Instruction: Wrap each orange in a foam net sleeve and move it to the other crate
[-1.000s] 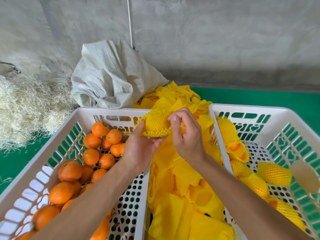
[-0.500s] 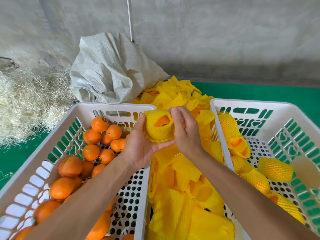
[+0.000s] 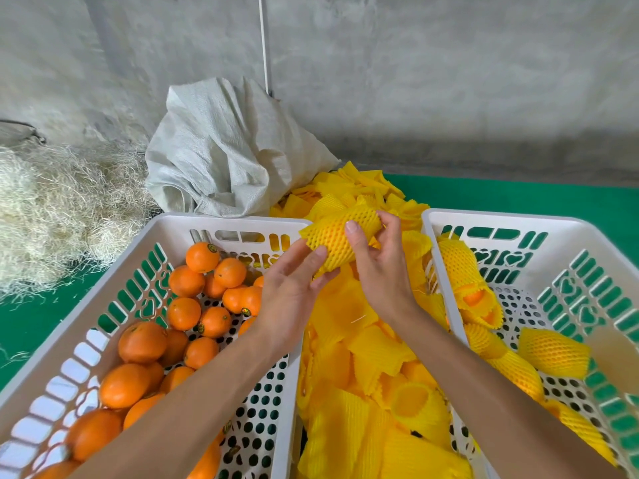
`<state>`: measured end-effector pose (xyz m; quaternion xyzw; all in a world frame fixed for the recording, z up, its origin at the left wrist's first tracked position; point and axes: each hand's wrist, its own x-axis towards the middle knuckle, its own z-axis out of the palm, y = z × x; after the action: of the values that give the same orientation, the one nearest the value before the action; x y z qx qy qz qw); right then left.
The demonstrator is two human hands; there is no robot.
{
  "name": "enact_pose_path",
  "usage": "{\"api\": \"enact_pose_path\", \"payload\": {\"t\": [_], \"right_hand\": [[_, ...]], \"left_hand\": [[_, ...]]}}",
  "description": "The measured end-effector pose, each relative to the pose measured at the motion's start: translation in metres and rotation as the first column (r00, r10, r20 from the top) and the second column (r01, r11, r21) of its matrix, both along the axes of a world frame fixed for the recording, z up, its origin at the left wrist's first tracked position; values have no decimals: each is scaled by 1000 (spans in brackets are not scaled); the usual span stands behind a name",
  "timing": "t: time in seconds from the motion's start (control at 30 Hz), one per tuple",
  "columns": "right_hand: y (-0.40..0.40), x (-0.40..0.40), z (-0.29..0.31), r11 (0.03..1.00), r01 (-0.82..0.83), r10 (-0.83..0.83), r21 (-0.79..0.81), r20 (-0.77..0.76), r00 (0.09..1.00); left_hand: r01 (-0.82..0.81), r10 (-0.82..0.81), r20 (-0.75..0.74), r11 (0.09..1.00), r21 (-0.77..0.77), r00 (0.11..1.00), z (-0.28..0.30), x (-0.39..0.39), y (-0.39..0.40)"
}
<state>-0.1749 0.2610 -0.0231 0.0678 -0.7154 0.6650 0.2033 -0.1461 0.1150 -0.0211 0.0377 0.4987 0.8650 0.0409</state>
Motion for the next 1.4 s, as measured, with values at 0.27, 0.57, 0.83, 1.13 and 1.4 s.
{"api": "enact_pose_path", "payload": {"t": [0.27,0.57,0.83,1.13,1.4], "right_hand": [[3,1,4,998,-48,44,45,70,997],[1,12,8,930,-187,145,318,151,978],[41,-10,17,595,427,-284,681,-319,904],[154,-26,-2,274,340,-808,900,23,589],[187,-19,-22,438,-2,-820,899,401,408]], "left_hand": [[-105,99,-106,993,-49,989,-7,1,3],[-411,295,-313,807,-425,903,-18,2,-3],[-276,-36,-337,498,-822,941,-22,4,-5],[-184,-122,-227,290,-939,966,-20,4,-8],[-205,-72,-241,327,-923,968,-22,3,-8]]}}
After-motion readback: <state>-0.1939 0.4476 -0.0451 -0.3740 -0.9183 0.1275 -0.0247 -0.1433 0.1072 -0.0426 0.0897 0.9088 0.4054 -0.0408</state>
